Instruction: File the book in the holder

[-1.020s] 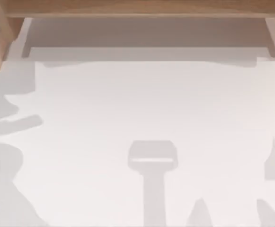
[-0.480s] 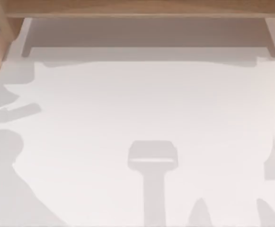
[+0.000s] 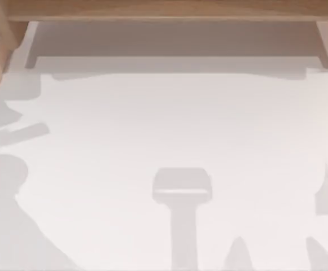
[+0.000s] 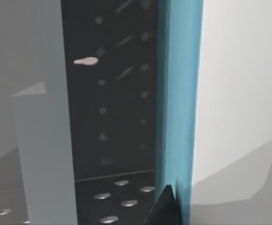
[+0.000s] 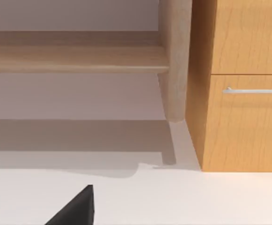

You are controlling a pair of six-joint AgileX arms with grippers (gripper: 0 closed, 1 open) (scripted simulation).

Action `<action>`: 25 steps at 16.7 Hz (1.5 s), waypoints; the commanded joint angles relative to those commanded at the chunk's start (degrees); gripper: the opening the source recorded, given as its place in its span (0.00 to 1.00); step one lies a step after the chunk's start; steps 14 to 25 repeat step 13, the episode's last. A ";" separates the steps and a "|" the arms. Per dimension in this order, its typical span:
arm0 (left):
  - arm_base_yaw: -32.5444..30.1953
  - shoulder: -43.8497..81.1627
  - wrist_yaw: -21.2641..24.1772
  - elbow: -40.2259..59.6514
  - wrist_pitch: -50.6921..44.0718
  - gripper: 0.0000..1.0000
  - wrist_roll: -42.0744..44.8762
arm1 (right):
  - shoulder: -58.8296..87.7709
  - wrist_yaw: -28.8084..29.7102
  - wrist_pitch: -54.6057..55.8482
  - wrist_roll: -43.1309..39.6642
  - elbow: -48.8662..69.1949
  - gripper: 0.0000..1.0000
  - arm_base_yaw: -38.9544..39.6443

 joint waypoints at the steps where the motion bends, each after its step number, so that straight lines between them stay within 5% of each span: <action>1: 0.00 0.00 0.00 0.00 0.00 0.53 0.00 | 0.00 0.00 0.00 0.00 0.00 1.00 0.00; 8: 0.00 0.00 0.00 0.00 0.00 1.00 0.00 | 0.00 0.00 0.00 0.00 0.00 1.00 0.00; 25: 0.00 0.00 0.00 0.00 0.00 1.00 0.00 | 0.00 0.00 0.00 0.00 0.00 1.00 0.00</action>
